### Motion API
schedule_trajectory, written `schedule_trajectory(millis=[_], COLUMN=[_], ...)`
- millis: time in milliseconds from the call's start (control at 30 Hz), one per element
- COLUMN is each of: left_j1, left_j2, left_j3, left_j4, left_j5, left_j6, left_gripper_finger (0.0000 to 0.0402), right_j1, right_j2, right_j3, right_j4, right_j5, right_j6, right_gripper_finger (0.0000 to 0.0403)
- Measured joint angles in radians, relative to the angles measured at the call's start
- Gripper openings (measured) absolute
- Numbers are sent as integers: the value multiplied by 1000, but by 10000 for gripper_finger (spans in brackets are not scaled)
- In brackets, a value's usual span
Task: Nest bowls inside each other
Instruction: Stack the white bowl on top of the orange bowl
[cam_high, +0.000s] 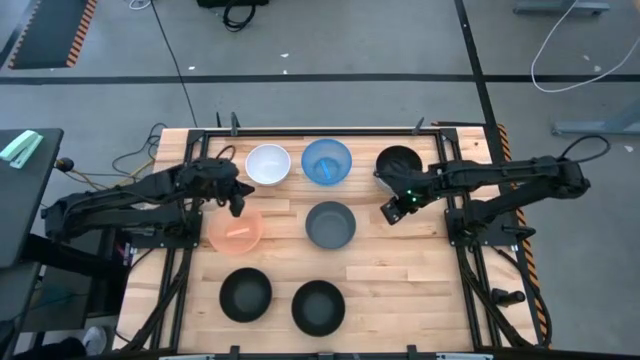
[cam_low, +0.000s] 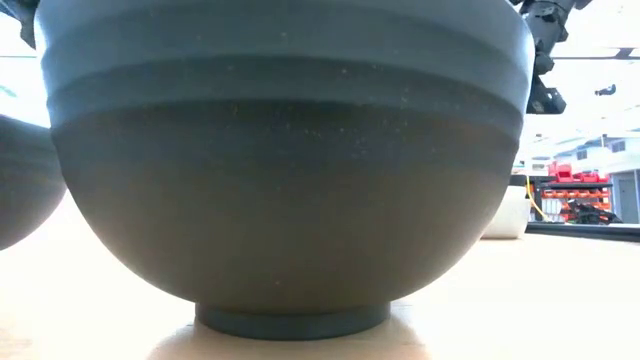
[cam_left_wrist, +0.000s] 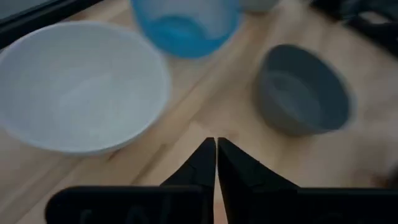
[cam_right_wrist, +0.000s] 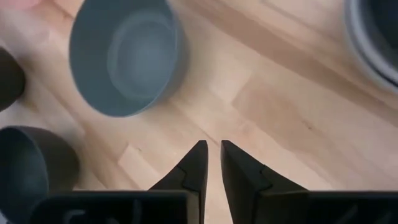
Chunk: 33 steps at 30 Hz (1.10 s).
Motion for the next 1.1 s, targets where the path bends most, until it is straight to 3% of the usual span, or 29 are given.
schedule_trajectory(millis=[300, 633, 833, 1100], left_j1=[103, 155, 155, 167], left_j2=[152, 384, 533, 696], left_j3=[50, 304, 432, 477], left_j4=[-29, -276, -408, -421], left_j5=[-66, -61, 63, 81], left_j6=[185, 423, 474, 497], left_gripper_finger=[46, 55, 78, 89], right_j1=[67, 104, 111, 137], right_j2=[-3, -3, -3, -3], right_j3=[0, 0, 0, 0], right_j4=[12, 58, 57, 56], right_j5=[17, 22, 22, 27], right_j6=[56, 81, 81, 81], right_gripper_finger=[51, 51, 51, 51])
